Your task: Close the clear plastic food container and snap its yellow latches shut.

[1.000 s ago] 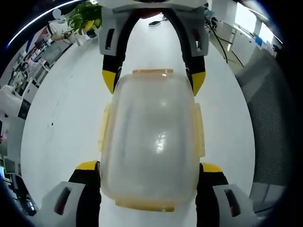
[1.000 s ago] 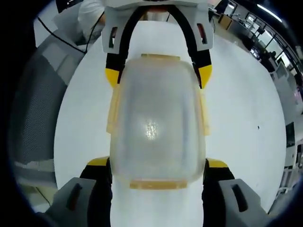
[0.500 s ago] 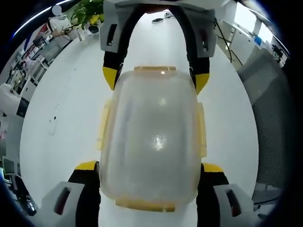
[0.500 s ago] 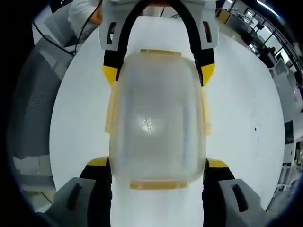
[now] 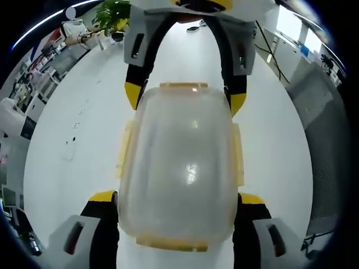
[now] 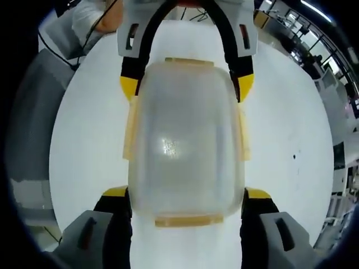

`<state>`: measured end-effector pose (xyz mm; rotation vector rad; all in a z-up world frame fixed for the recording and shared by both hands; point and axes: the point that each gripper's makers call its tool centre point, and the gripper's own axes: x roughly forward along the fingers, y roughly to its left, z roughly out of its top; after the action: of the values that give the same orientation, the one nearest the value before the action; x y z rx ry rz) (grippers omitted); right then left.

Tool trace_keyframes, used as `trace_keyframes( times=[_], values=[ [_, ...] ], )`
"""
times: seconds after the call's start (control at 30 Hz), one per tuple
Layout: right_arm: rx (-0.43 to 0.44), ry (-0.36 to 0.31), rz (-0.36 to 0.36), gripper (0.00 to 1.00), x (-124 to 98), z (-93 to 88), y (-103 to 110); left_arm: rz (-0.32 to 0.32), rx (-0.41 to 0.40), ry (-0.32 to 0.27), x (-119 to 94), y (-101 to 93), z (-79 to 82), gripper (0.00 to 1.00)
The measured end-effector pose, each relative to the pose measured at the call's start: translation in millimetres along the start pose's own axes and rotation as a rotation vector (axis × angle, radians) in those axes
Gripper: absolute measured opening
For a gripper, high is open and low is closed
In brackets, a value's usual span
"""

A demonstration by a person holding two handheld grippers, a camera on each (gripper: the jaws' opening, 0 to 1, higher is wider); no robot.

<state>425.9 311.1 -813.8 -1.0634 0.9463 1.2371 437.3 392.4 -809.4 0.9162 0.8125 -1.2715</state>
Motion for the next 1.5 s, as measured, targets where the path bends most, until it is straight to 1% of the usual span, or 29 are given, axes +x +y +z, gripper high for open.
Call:
trace_keyframes(
  times=[0.13,0.4,0.63,0.77,0.9,0.97,1.0,1.1,1.13,1.17,1.23,1.27,1.33,1.37,1.4,1.43,1.5],
  values=[
    [-0.001,0.028,-0.013,0.78,2.3,0.9,-6.3,-0.003,0.000,0.002,0.7,7.5,-1.3,0.82],
    [0.009,0.037,-0.022,0.80,2.7,-0.2,-6.6,-0.005,0.001,0.006,0.5,6.7,-1.6,0.82],
    [0.018,0.022,-0.015,0.80,2.8,-0.2,-7.4,-0.005,0.002,-0.010,-0.1,6.3,-0.4,0.82],
    [0.037,0.004,-0.014,0.81,3.0,-0.6,-7.0,0.001,0.008,0.006,0.5,6.0,-0.8,0.83],
    [0.056,-0.015,-0.024,0.80,1.0,-0.7,-7.1,0.007,0.032,0.001,-0.3,4.1,-1.8,0.84],
    [0.074,-0.035,-0.030,0.80,-1.9,-1.5,-6.2,0.010,0.042,-0.022,-1.7,3.8,-2.5,0.84],
    [0.087,-0.051,-0.036,0.79,-3.3,-1.5,-6.6,0.013,0.030,-0.038,-2.8,4.6,-1.3,0.84],
    [0.121,-0.086,-0.059,0.79,-5.7,-5.0,-8.6,0.025,0.012,-0.062,-6.4,6.7,-1.1,0.83],
    [0.139,-0.101,-0.065,0.79,-6.3,-5.8,-8.4,0.035,-0.002,-0.090,-8.4,7.7,0.8,0.83],
    [0.178,-0.126,-0.074,0.79,-7.8,-6.2,-8.3,0.050,-0.034,-0.118,-10.3,8.3,2.8,0.83],
    [0.188,-0.136,-0.082,0.81,-9.5,-8.5,-7.9,0.063,-0.071,-0.155,-12.9,7.7,3.7,0.83],
    [0.193,-0.149,-0.088,0.81,-10.3,-10.2,-6.3,0.070,-0.076,-0.165,-14.2,6.6,1.9,0.82],
    [0.216,-0.163,-0.098,0.81,-10.2,-14.3,-3.3,0.106,-0.070,-0.184,-15.9,8.9,-0.1,0.82],
    [0.239,-0.183,-0.105,0.82,-9.8,-15.1,-1.7,0.124,-0.088,-0.201,-16.9,10.3,-0.8,0.83],
    [0.271,-0.203,-0.124,0.85,-9.4,-15.0,-3.0,0.142,-0.110,-0.215,-18.0,12.3,-1.1,0.83],
    [0.330,-0.239,-0.145,0.89,-9.7,-13.5,-5.0,0.171,-0.141,-0.247,-20.7,14.7,0.5,0.84],
    [0.391,-0.290,-0.150,0.92,-12.0,-10.7,-4.1,0.175,-0.178,-0.283,-22.7,12.3,1.2,0.86]
  ],
)
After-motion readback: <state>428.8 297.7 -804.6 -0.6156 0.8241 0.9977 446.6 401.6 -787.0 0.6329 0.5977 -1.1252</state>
